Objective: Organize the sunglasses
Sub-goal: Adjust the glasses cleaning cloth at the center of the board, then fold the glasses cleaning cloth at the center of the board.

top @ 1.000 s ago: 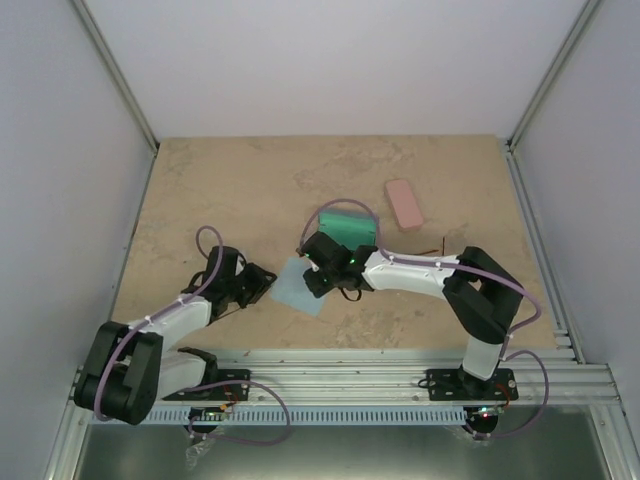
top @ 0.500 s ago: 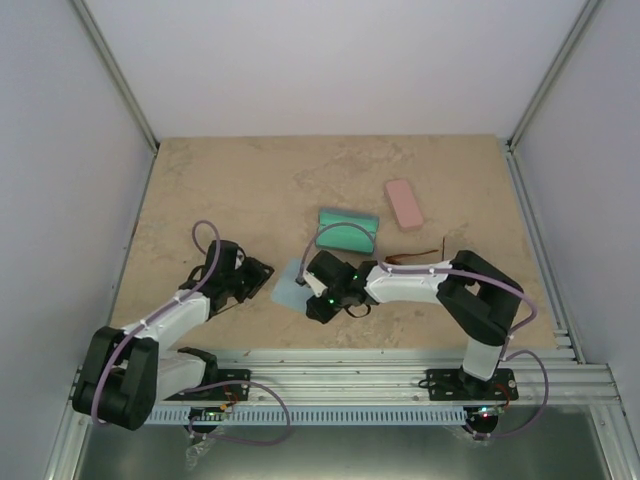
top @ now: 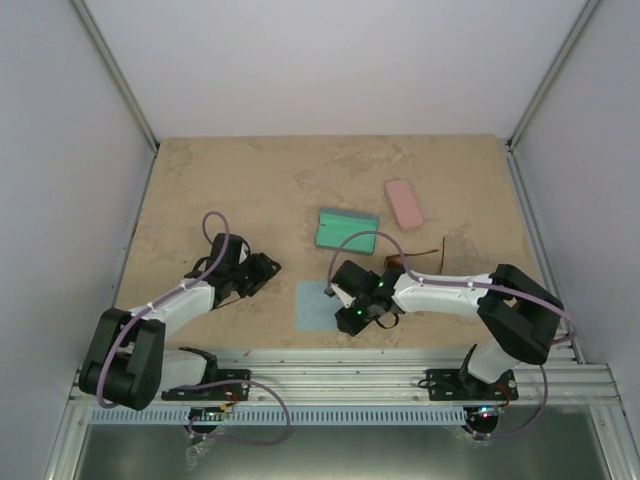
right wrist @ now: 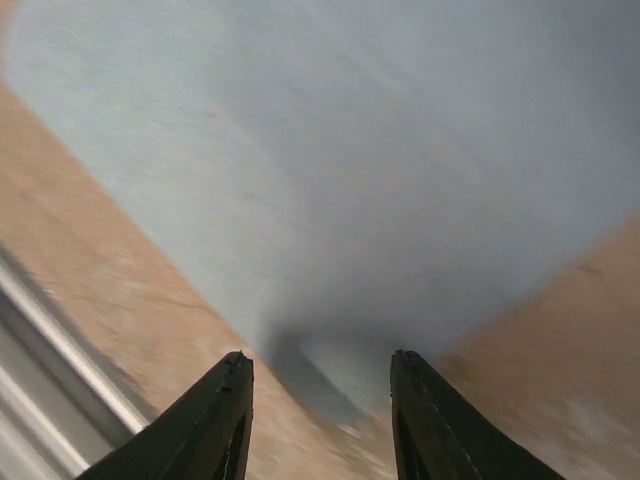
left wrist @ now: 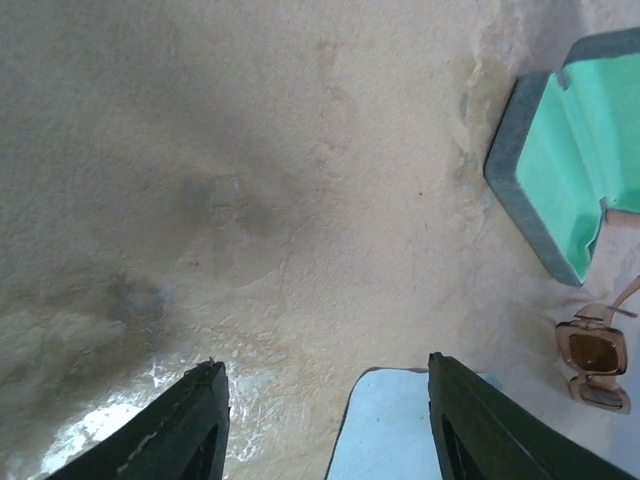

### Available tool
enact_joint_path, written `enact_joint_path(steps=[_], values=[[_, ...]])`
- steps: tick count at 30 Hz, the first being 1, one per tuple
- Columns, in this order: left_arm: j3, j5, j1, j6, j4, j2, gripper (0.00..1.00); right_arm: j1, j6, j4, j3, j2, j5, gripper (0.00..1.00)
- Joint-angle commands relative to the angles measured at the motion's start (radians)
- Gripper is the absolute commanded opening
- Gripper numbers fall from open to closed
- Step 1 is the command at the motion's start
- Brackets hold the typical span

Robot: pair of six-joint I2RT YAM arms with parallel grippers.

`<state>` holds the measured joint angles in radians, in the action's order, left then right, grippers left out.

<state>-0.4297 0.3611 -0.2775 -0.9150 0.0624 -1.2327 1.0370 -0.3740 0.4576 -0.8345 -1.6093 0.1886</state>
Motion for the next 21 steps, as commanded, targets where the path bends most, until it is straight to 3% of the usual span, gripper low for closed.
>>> enact_joint_path(steps=[1,5,10,21], values=[[-0.056,0.013,-0.033,0.076,0.049,-0.049,0.57,-0.029,-0.043,0.133,-0.023,0.071,-0.173,0.43],[-0.095,0.000,-0.085,0.105,0.071,-0.090,0.55,-0.050,-0.095,0.072,-0.051,0.128,-0.271,0.44],[-0.152,-0.050,-0.148,0.135,0.133,-0.133,0.48,-0.125,-0.139,0.015,-0.095,0.048,-0.386,0.43],[-0.269,-0.079,-0.211,0.231,0.251,-0.280,0.43,-0.159,-0.101,-0.064,-0.179,-0.141,-0.319,0.39]])
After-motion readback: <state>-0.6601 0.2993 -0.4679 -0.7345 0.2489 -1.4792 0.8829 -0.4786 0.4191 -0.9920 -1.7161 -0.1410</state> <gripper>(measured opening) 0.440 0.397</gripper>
